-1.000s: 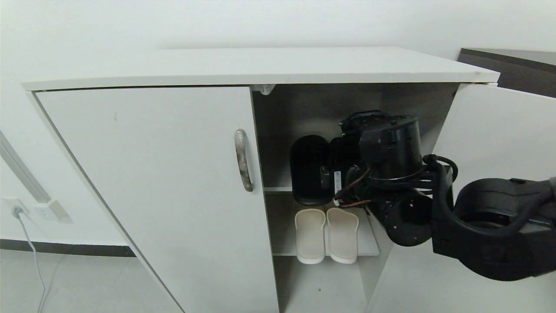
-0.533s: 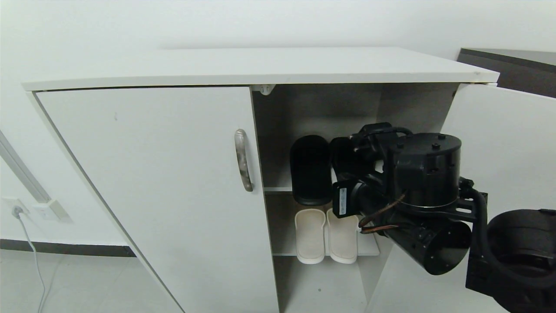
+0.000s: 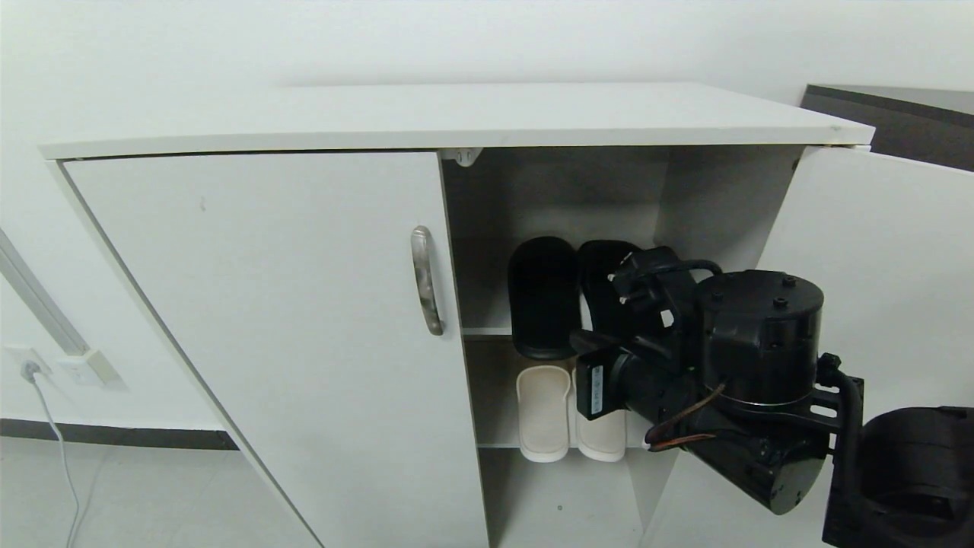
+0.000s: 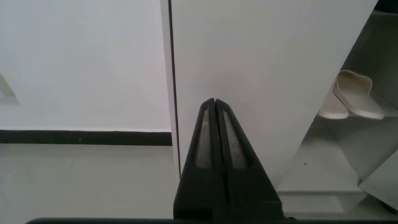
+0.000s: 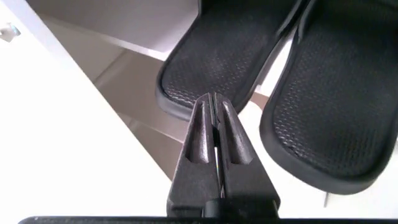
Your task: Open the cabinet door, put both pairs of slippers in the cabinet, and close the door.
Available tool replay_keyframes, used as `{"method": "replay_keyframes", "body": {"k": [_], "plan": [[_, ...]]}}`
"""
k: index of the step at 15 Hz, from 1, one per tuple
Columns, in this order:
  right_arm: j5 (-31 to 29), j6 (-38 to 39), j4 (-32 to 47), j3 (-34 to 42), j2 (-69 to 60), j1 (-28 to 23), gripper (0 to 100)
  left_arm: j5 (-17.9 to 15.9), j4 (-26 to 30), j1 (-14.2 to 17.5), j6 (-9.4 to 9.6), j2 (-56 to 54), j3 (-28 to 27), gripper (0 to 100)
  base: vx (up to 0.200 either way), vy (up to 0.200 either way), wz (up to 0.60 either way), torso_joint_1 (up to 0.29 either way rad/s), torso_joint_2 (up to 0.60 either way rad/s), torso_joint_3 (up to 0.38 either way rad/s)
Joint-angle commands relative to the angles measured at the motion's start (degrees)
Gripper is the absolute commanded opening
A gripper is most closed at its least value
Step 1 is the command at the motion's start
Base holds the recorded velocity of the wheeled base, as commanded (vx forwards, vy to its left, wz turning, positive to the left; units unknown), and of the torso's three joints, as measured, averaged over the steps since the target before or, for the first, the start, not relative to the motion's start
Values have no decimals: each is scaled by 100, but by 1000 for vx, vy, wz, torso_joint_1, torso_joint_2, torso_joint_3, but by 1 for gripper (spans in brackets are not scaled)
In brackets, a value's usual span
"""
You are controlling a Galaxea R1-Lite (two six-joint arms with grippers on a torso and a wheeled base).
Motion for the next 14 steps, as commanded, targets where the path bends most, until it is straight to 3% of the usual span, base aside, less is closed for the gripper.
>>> {"method": "replay_keyframes", "body": {"k": [1, 2, 14], "plan": [[-14, -18, -36, 36, 41, 47, 0, 1, -1, 0, -2, -1, 0, 0, 0, 0, 0, 0, 0, 0], [-14, -53, -53, 72, 41, 56, 0, 1, -1, 0, 7, -1, 0, 0, 0, 0, 0, 0, 0, 0], [-6, -343, -220, 370, 6, 99, 0, -25, -1, 0, 7, -1, 0, 0, -200, 0, 0, 1, 2, 2]]}}
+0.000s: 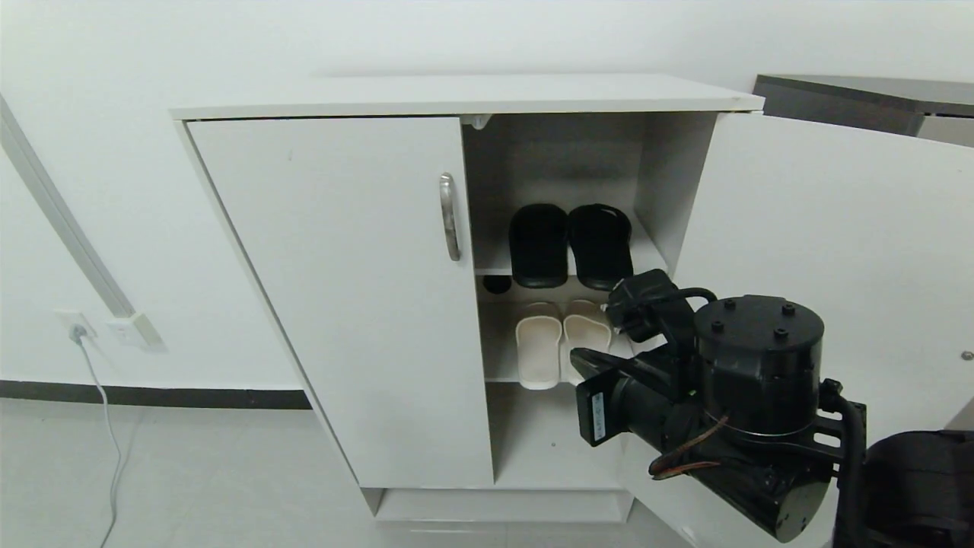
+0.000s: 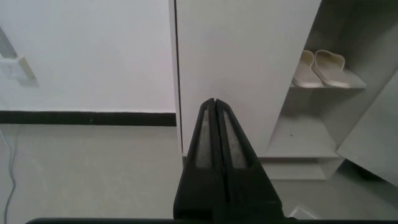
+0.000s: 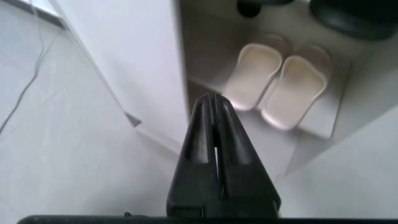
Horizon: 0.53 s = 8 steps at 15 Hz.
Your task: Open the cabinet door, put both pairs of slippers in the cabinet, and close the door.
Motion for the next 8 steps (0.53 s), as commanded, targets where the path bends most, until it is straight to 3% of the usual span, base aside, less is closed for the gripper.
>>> {"method": "replay_keyframes", "body": {"k": [1, 6, 8], "plan": [[3, -12, -58, 33, 1, 3, 0, -1, -2, 5, -8, -1, 0, 0, -200, 0, 0, 12, 7, -7], [38, -82, -163, 165, 27, 3, 0, 8, -2, 5, -16, -1, 0, 0, -200, 0, 0, 1, 4, 2], [38, -82, -163, 165, 54, 3, 0, 8, -2, 5, -16, -1, 0, 0, 0, 0, 0, 0, 0, 0]]}}
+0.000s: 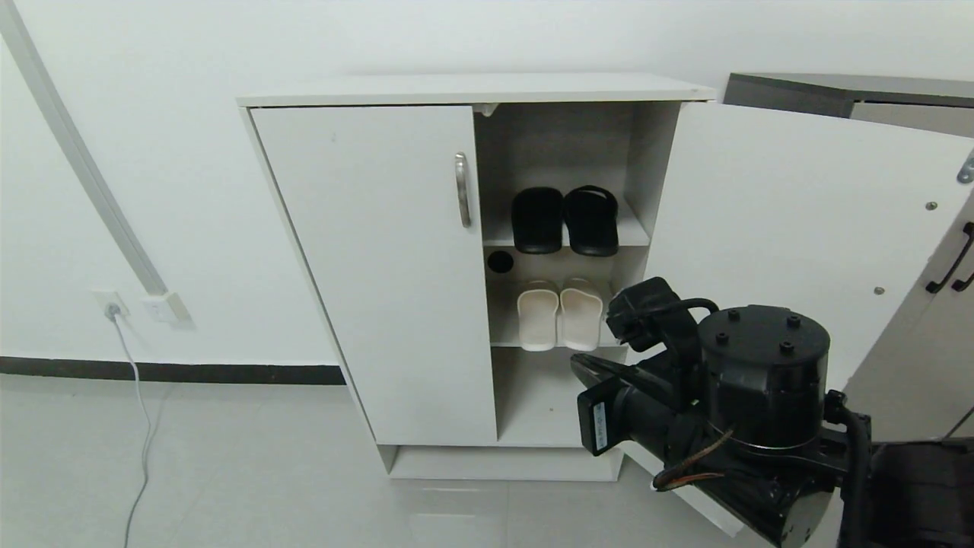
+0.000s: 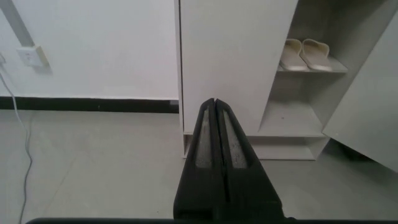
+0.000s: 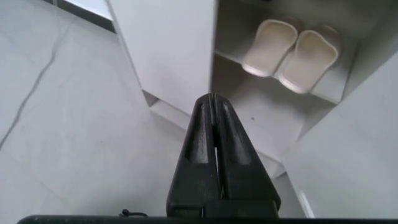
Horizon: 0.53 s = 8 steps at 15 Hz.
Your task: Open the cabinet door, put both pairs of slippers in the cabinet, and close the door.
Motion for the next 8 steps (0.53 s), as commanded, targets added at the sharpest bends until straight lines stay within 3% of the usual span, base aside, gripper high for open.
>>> {"method": "replay_keyframes", "body": {"k": [1, 8], "plan": [[1, 2, 4, 7, 53, -2, 0, 6, 6, 0, -2, -1, 0, 0, 0, 0, 0, 0, 0, 0], [1, 2, 4, 15, 97, -2, 0, 6, 6, 0, -2, -1, 0, 0, 0, 0, 0, 0, 0, 0]]}}
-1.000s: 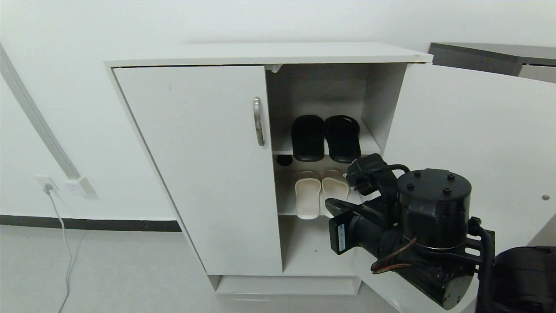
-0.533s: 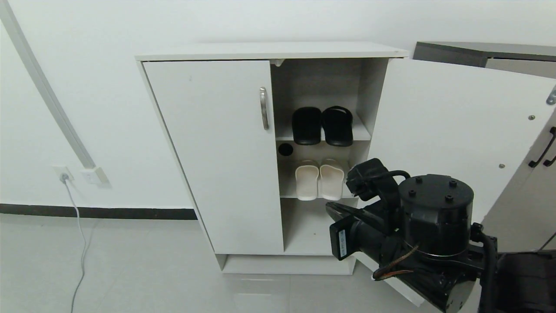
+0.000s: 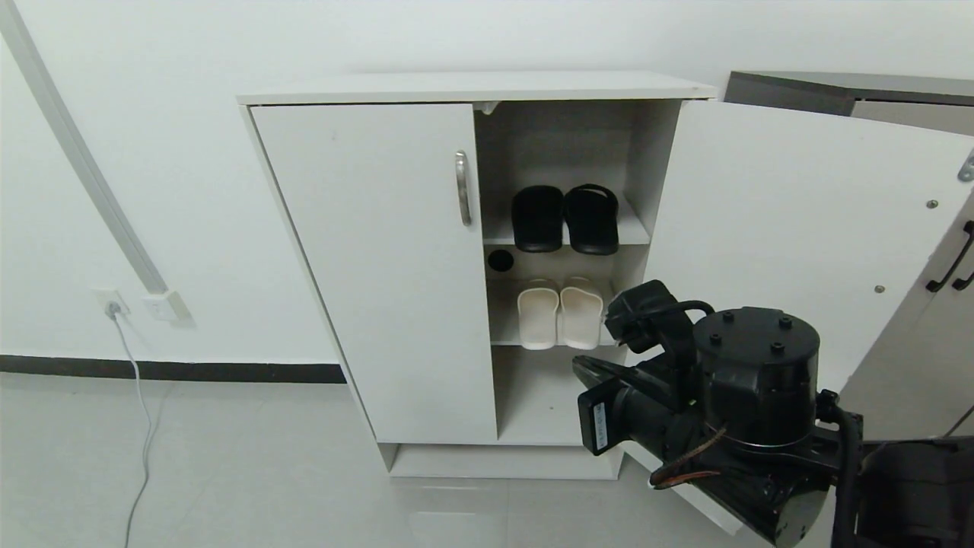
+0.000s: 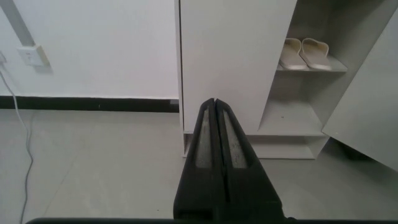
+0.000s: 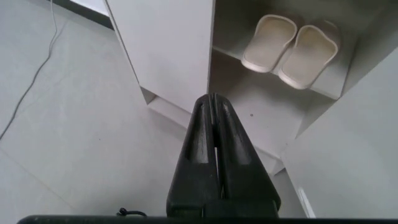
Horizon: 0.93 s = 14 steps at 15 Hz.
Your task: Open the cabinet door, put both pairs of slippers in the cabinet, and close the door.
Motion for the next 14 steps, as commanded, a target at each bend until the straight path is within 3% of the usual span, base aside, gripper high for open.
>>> {"method": "replay_keyframes", "body": {"k": [1, 6, 9, 14], "plan": [[-3, 0, -5, 0, 43, 6, 0, 3, -1, 0, -2, -1, 0, 0, 0, 0, 0, 0, 0, 0], [-3, -9, 22, 35, 43, 6, 0, -5, -1, 0, -2, -1, 0, 0, 0, 0, 0, 0, -21, -23], [-3, -9, 22, 17, 43, 6, 0, 3, -1, 0, -2, -1, 0, 0, 0, 0, 0, 9, -190, -320], [-3, -9, 22, 17, 43, 6, 0, -5, -1, 0, -2, -1, 0, 0, 0, 0, 0, 59, -499, -370]]}}
